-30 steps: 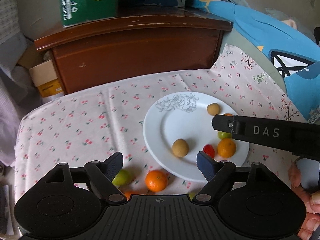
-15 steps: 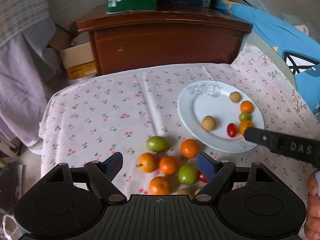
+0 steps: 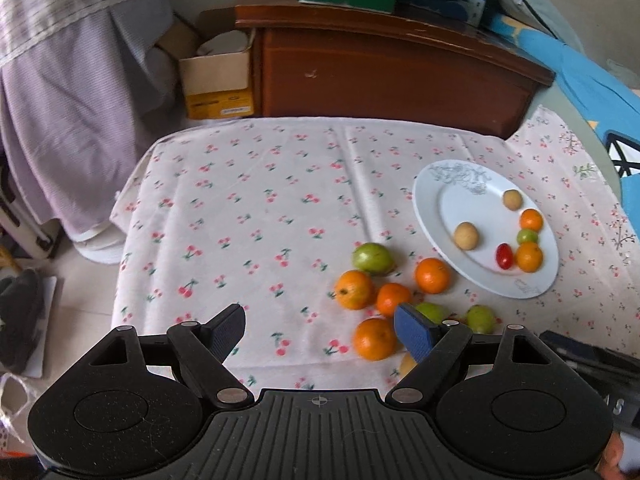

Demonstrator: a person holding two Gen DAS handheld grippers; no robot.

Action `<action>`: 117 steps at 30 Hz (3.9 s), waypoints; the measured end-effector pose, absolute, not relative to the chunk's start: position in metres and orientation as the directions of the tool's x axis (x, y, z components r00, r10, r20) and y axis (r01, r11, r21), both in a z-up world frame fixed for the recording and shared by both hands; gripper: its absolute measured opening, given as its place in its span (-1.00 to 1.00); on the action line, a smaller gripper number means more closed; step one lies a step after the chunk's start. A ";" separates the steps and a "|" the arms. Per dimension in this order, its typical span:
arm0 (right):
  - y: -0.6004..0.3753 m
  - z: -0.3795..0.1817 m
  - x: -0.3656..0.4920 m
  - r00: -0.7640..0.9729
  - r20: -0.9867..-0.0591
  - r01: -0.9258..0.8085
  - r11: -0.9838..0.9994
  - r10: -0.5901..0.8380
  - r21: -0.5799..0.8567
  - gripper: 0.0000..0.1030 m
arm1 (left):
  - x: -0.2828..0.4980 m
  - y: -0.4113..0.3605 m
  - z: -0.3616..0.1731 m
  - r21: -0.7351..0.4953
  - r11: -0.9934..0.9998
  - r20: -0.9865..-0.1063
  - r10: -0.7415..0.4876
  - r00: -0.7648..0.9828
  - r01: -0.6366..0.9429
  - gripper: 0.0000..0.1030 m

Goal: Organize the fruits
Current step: 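Move both tools back from the plate to the fruit cluster, then grasp a brown kiwi with the right tool while the left tool grasps an orange, then carry orange and kiwi onto the white plate and open both tools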

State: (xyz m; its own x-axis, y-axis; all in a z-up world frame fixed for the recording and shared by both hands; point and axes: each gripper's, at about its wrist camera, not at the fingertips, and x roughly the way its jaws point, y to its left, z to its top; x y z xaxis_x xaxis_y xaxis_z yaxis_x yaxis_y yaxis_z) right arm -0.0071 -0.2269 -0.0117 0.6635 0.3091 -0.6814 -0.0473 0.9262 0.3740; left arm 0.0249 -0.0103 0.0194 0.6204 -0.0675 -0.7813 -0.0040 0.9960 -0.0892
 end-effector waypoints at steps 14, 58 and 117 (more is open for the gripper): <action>-0.190 -0.039 -0.018 0.621 -0.710 -0.176 0.942 0.332 0.286 -0.06 | 0.013 -0.006 -0.004 -0.068 0.998 -0.813 -0.047 0.581 -0.015 0.62; -0.194 -0.043 -0.017 0.626 -0.713 -0.167 0.947 0.316 0.273 -0.39 | 0.036 -0.029 -0.035 -0.157 0.987 -0.781 -0.147 0.607 0.036 0.06; -0.265 0.016 0.047 0.709 -0.627 -0.057 0.911 0.324 0.408 -0.42 | 0.071 -0.096 0.017 -0.148 0.942 -0.707 -0.313 0.635 0.300 -0.44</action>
State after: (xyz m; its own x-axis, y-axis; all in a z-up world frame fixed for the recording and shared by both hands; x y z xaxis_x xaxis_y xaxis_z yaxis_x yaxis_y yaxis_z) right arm 0.0466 -0.2653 0.0164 0.7086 0.3245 -0.6266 -0.0566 0.9113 0.4079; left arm 0.0714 -0.0962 0.0172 0.6345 -0.3128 -0.7068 0.3002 0.9424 -0.1475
